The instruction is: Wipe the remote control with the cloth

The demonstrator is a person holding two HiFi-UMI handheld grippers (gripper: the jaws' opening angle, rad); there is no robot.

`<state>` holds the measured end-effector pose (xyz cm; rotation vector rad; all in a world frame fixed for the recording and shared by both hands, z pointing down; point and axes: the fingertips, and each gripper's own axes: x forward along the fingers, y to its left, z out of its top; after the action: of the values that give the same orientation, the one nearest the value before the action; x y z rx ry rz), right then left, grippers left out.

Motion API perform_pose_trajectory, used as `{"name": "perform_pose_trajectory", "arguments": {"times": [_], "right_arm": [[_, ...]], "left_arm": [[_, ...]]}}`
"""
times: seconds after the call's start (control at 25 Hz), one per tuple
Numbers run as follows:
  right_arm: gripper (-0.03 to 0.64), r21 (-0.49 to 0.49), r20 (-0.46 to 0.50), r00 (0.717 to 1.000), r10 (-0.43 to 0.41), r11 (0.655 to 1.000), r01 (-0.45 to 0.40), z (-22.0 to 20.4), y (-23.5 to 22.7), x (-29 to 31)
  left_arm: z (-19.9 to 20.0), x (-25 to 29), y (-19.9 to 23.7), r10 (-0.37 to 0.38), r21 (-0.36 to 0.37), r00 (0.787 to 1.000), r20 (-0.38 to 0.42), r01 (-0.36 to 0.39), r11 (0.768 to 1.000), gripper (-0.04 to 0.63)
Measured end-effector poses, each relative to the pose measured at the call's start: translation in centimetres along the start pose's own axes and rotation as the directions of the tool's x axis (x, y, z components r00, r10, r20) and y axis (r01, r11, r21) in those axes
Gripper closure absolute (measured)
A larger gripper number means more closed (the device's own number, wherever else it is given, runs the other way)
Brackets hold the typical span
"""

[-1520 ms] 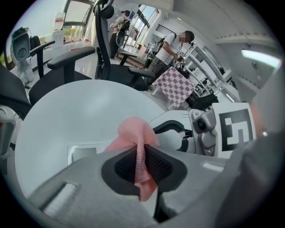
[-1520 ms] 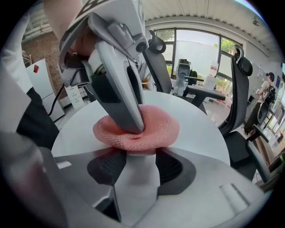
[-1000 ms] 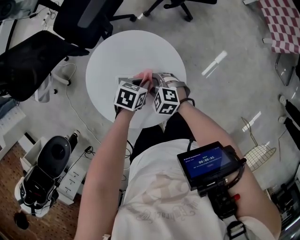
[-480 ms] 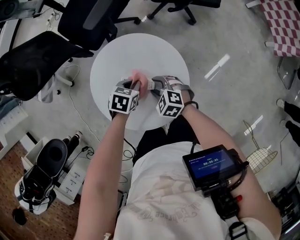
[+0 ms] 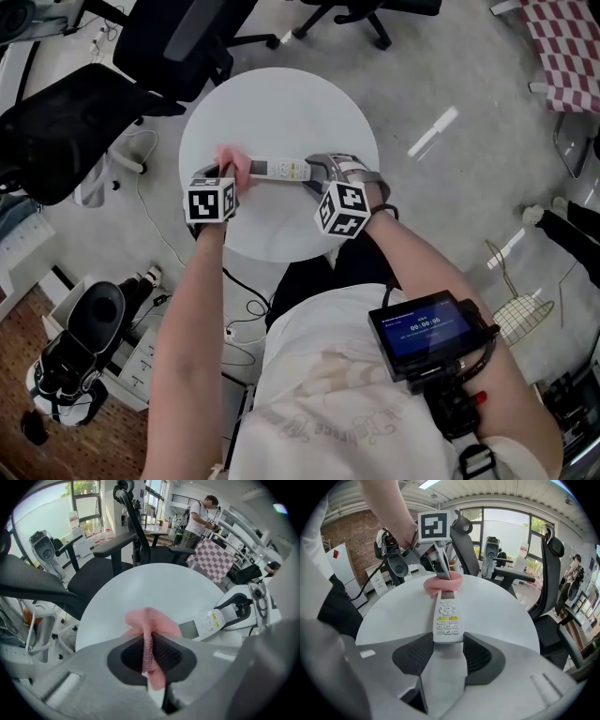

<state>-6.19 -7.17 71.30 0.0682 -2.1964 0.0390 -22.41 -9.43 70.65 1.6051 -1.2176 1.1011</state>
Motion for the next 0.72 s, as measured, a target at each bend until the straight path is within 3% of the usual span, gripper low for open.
{"name": "perform_pose_trajectory", "arguments": {"times": [0.12,0.36,0.56,0.72], "right_arm": [[0.41,0.0,-0.002,1.0,-0.006,1.0,0.006,-0.2,0.0,-0.2],[0.41,-0.004,-0.013,1.0,-0.01,1.0,0.01,-0.4,-0.1,0.0],[0.41,0.004,-0.018,1.0,-0.014,1.0,0.014,-0.5,-0.3,-0.1],[0.41,0.0,-0.025,0.999,-0.023,1.0,0.023,-0.6,-0.4,-0.1]], "left_arm": [[0.2,-0.3,-1.1,-0.021,0.011,0.999,0.036,0.021,1.0,0.569],[1.0,0.4,-8.0,-0.116,0.16,0.991,0.06,0.105,0.982,0.571],[2.2,0.6,-11.1,-0.153,0.127,0.985,0.082,0.142,0.982,0.571],[2.5,0.5,-13.1,-0.216,0.179,0.973,0.082,0.199,0.963,0.571]]}}
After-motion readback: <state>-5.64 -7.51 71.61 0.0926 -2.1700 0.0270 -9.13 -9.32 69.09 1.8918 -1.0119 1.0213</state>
